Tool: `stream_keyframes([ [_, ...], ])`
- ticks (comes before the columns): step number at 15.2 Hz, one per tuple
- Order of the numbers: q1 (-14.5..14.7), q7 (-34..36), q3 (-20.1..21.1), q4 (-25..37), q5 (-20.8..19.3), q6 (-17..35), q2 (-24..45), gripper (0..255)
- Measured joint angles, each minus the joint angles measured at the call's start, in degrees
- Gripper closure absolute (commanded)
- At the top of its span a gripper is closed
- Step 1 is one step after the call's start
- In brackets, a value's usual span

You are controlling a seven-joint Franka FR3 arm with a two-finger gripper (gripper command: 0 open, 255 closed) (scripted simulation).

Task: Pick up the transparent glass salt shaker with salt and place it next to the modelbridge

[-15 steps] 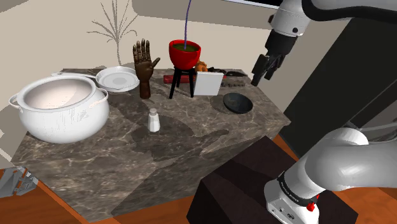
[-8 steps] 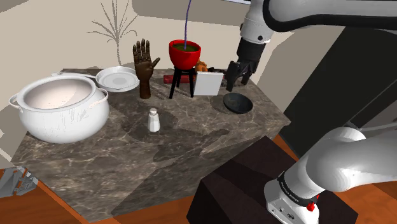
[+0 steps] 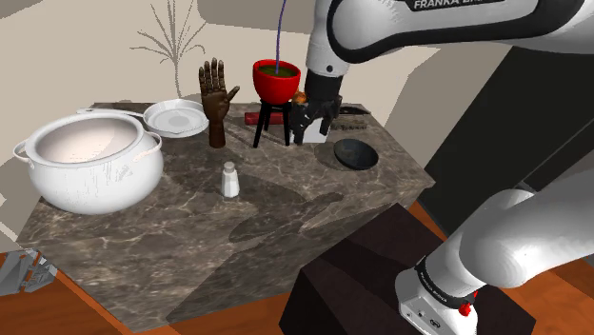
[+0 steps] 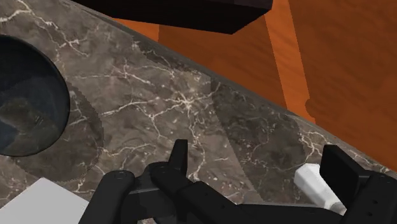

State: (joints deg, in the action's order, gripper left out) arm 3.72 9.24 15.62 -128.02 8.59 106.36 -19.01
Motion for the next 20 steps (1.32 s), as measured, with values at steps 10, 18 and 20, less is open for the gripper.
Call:
stream_keyframes([
  [10, 2.8, 9.6, 5.8, 15.3, -4.0, 5.1, 22.2, 0],
  [18, 6.5, 14.9, 6.9, 27.0, -8.4, 6.3, 36.6, 0],
  [20, 6.6, 15.0, 6.8, 26.3, -8.6, 7.6, 37.2, 0],
])
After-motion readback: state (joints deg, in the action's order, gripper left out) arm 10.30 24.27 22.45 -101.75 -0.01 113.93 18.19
